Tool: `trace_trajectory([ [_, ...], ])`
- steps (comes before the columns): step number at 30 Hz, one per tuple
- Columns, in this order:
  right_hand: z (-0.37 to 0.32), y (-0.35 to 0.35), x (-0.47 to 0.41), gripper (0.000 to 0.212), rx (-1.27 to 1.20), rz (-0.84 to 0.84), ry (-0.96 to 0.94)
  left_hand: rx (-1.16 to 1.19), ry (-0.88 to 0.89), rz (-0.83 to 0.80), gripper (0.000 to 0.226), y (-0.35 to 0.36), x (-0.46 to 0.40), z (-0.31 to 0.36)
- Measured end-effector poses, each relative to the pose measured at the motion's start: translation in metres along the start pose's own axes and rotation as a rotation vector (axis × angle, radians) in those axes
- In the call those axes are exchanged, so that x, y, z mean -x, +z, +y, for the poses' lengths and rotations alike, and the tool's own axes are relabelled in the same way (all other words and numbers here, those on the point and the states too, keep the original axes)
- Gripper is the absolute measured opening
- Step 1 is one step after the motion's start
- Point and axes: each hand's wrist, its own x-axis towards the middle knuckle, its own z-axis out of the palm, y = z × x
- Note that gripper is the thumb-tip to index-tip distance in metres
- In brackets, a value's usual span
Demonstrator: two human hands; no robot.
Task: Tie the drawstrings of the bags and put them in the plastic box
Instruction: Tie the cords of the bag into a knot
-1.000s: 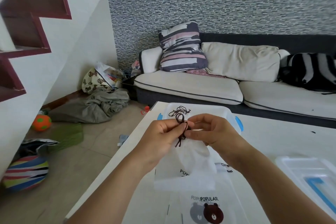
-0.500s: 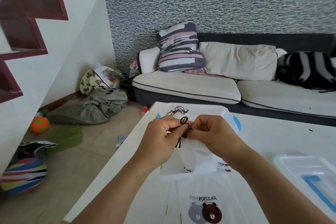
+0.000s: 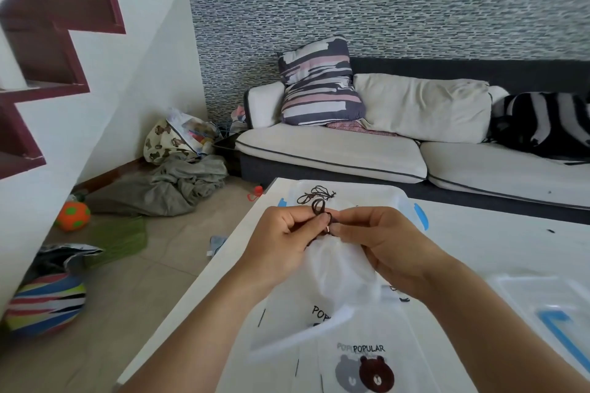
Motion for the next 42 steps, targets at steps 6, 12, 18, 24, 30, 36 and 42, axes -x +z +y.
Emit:
trace_trajectory([
  [6,-0.002,-0.009,0.002,0.025,-0.161,-0.125,0.117,0.266,-0.129,-0.06,0.019,0.001,0.003,0.009],
  [12,0.002,-0.012,0.006,0.037,-0.265,-0.274,0.16,0.43,-0.171,-0.091,0.021,0.005,0.004,0.011],
  [18,-0.003,-0.015,0.009,0.035,-0.231,-0.248,0.116,0.493,-0.153,-0.074,0.021,0.004,0.003,0.011],
  [24,-0.003,-0.01,0.003,0.014,-0.15,-0.097,-0.001,0.433,-0.12,-0.056,0.022,0.001,0.002,0.009],
  [30,-0.01,-0.008,0.007,0.036,-0.076,-0.114,-0.007,0.247,-0.045,-0.013,0.022,0.001,0.003,0.007],
  [36,-0.007,-0.002,0.002,0.032,-0.094,-0.106,-0.021,0.12,0.016,-0.022,0.021,-0.002,0.001,0.004],
  [42,-0.008,-0.004,0.001,0.012,0.284,-0.055,-0.051,-0.097,0.08,-0.061,0.02,-0.005,0.002,-0.004],
])
